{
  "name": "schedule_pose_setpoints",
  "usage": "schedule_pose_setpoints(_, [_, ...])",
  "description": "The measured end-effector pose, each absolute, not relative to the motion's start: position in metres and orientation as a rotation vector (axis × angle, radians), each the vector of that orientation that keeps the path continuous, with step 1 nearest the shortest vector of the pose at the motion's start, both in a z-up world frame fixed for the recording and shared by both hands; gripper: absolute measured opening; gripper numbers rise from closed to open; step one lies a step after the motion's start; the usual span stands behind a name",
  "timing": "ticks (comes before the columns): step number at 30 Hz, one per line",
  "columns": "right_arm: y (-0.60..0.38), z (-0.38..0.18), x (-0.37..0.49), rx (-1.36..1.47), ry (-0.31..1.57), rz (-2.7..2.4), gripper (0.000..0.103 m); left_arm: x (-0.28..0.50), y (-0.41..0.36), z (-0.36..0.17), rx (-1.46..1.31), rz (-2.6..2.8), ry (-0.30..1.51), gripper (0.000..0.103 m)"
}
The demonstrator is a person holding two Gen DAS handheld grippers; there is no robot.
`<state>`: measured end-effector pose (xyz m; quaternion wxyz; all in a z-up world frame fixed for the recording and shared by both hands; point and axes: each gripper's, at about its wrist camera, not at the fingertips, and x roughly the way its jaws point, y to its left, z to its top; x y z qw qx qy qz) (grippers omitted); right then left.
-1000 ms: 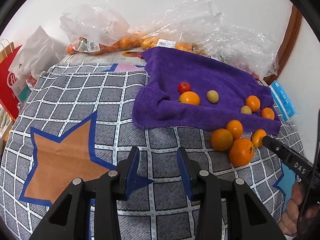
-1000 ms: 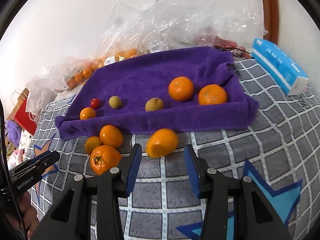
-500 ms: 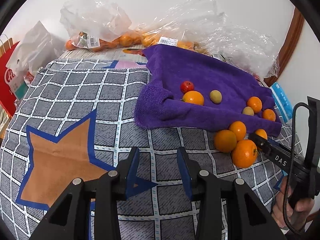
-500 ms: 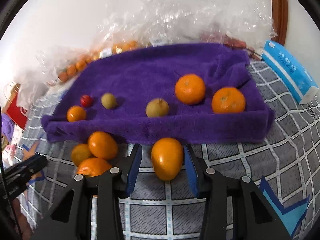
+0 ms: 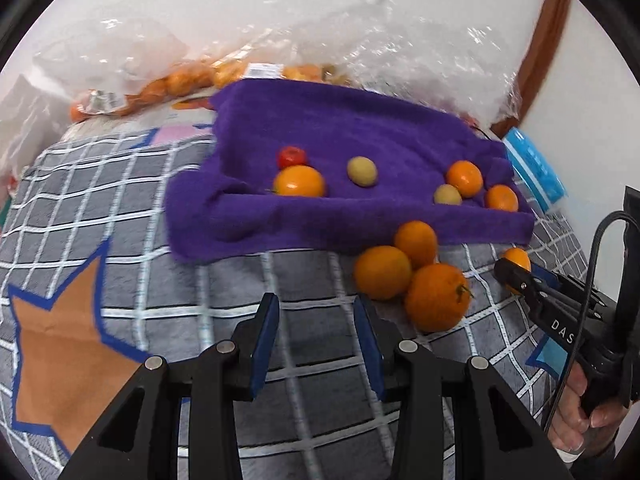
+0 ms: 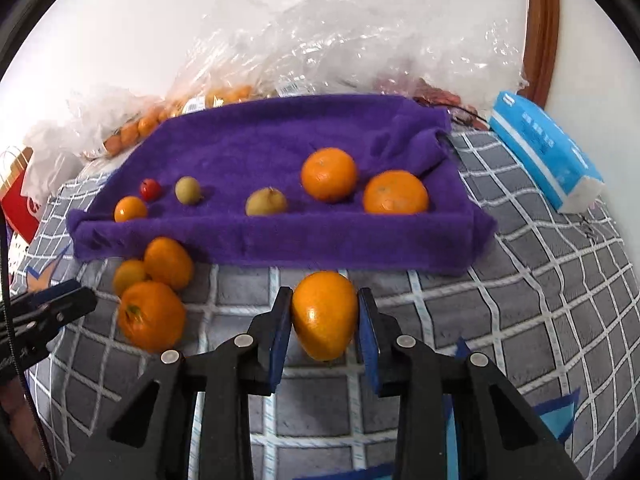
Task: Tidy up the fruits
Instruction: 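Move the right tool onto a bright orange while the left tool reaches another orange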
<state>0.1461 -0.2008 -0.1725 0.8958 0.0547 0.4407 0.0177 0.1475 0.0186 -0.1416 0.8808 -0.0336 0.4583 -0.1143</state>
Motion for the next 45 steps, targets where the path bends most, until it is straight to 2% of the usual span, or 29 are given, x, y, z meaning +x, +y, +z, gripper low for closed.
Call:
schedule_pose_setpoints(18, [-0.214, -0.177, 0.138, 0.157, 0.890, 0.091, 0.032, 0.160, -0.019, -0.149, -0.007, -0.288, 0.937, 0.037])
schedule_pose_setpoints(26, [-0.211, -0.178, 0.139, 0.149, 0.890, 0.094, 0.032, 0.163, -0.020, -0.150, -0.030, -0.284, 0.904, 0.041])
schedule_pose_setpoints(28, [-0.210, -0.178, 0.139, 0.144, 0.891, 0.092, 0.032, 0.162, -0.019, -0.151, -0.041, -0.287, 0.894, 0.038])
schedule_pose_setpoints(29, [-0.210, -0.178, 0.139, 0.143, 0.892, 0.092, 0.032, 0.162, -0.018, -0.151, -0.043, -0.292, 0.894, 0.034])
schedule_pose_setpoints(37, [-0.208, -0.178, 0.138, 0.118, 0.892, 0.084, 0.032, 0.153, -0.025, -0.151, 0.040, -0.247, 0.868, 0.034])
schedule_pose_setpoints(45, [-0.207, -0.180, 0.140, 0.117, 0.902, 0.085, 0.032, 0.158, -0.018, -0.153, -0.001, -0.251, 0.882, 0.034])
